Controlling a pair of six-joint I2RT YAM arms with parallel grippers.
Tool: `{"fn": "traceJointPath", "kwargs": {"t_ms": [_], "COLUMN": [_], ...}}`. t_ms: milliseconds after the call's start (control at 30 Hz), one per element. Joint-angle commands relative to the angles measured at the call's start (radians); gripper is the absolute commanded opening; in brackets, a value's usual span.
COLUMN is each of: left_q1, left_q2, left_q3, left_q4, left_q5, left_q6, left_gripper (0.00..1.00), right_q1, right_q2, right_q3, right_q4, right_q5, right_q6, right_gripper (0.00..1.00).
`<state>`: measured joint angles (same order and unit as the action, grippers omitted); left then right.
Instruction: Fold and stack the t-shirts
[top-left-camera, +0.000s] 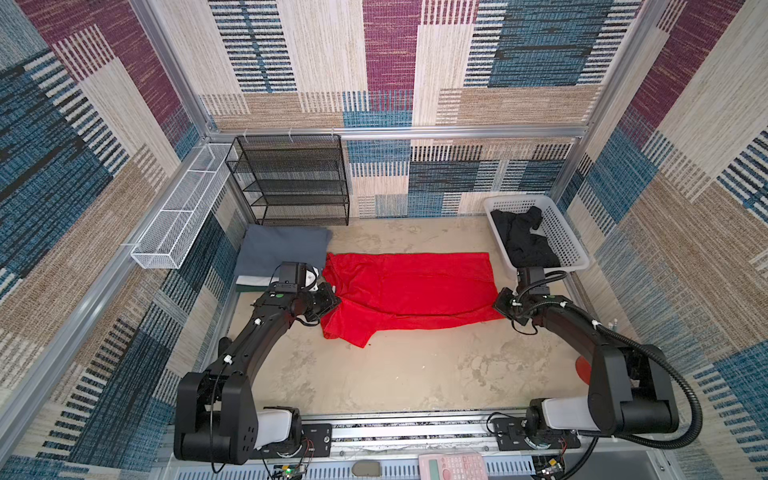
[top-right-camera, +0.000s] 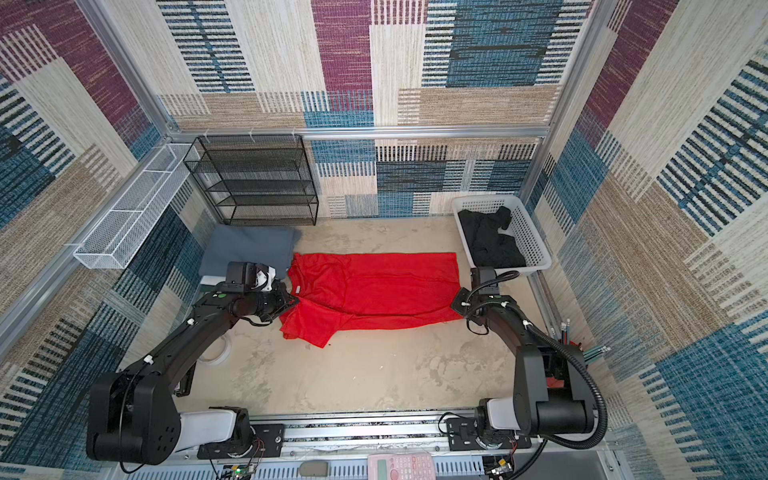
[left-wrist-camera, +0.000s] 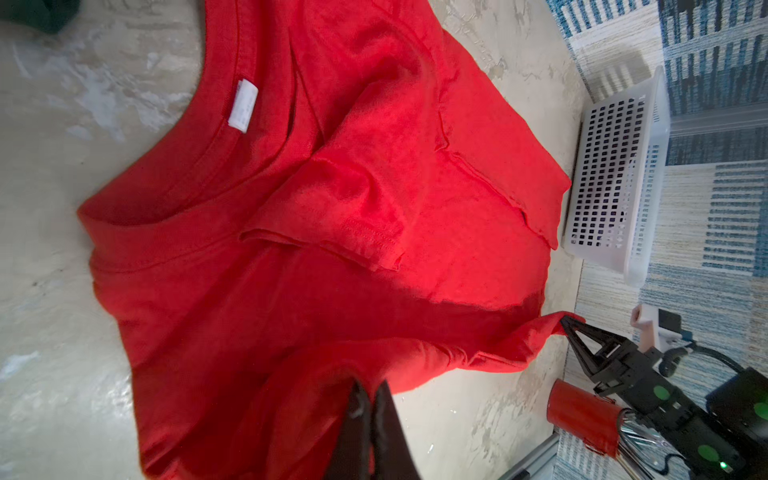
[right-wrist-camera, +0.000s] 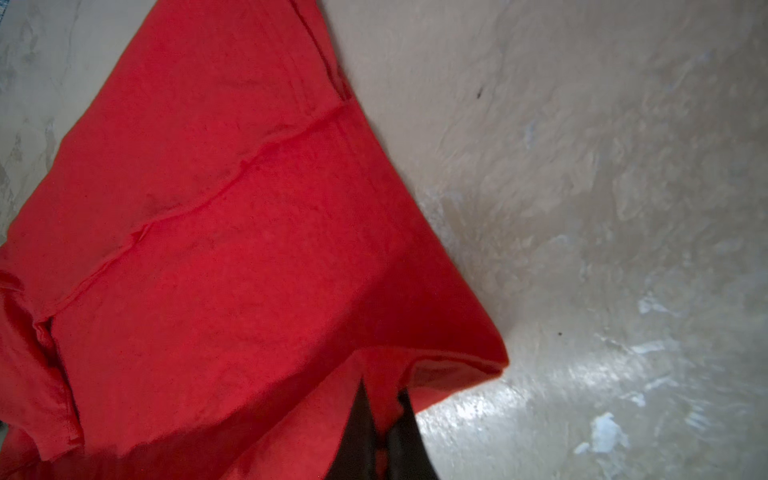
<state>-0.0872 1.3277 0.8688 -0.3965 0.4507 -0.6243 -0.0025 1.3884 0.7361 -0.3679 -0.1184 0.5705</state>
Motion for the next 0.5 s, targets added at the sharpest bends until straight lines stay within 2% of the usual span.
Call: {"fn": "traceJointPath", "kwargs": {"t_ms": [0, 467], "left_q1": [0.005, 0.009], "left_q2": [0.018, 0.048], "left_q3": [0.018, 0.047], "left_q4": [0.028, 0.056], "left_q5": [0.024, 0.009], "left_q6": [0.017, 0.005], "left_gripper": [0.00, 0.00], "right_q1": [-0.007, -0.022], "right_q2": [0.013, 0.052], "right_q3": [0.015, 0.038], "right_q4": [0.024, 0.036], "right_q5": [0.020, -0.001], "right_q6": [-0.018, -0.022], "right_gripper": [0.00, 0.00]}}
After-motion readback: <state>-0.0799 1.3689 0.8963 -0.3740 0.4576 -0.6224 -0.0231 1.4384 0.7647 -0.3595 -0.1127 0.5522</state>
